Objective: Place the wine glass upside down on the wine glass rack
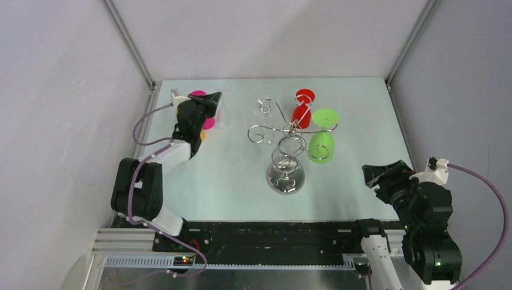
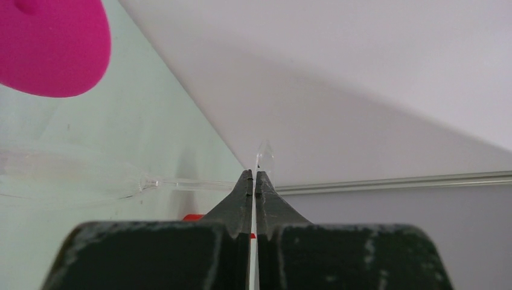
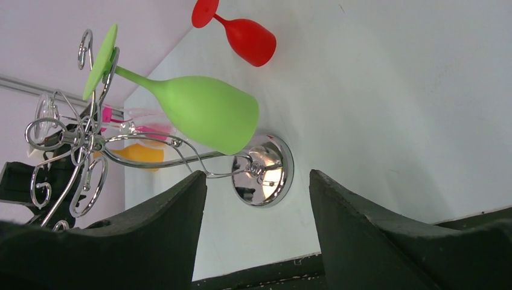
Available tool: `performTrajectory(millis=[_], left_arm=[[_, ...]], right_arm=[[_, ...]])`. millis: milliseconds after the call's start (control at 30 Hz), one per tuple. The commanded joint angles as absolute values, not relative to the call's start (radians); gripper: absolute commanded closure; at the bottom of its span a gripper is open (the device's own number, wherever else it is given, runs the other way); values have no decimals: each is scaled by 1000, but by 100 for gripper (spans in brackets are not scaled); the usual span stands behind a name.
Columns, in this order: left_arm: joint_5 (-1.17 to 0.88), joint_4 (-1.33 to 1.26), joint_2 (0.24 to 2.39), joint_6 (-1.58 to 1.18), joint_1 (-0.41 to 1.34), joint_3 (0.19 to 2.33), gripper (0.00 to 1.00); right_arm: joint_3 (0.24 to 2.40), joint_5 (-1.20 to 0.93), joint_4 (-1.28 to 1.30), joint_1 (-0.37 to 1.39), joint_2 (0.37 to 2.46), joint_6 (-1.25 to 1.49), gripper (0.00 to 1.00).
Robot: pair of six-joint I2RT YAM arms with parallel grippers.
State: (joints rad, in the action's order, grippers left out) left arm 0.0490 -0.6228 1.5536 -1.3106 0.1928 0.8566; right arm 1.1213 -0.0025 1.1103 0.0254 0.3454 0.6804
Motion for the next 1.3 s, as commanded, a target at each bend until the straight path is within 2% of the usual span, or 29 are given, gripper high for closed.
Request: performTrajectory(millis=[0, 600, 933, 1267], left_arm=[[45, -672, 1468, -1321, 188, 891, 100], [71, -644, 1225, -1300, 187, 838, 100], [124, -454, 1045, -1227, 189, 806, 100], [29, -332, 944, -1197, 198, 828, 100]], right_arm=[[1122, 30, 1087, 39, 336, 685, 32], [1122, 86, 1094, 88, 312, 698, 32], [1122, 134, 1086, 149, 313, 704, 32], [1122, 244, 1090, 235, 292, 727, 31]])
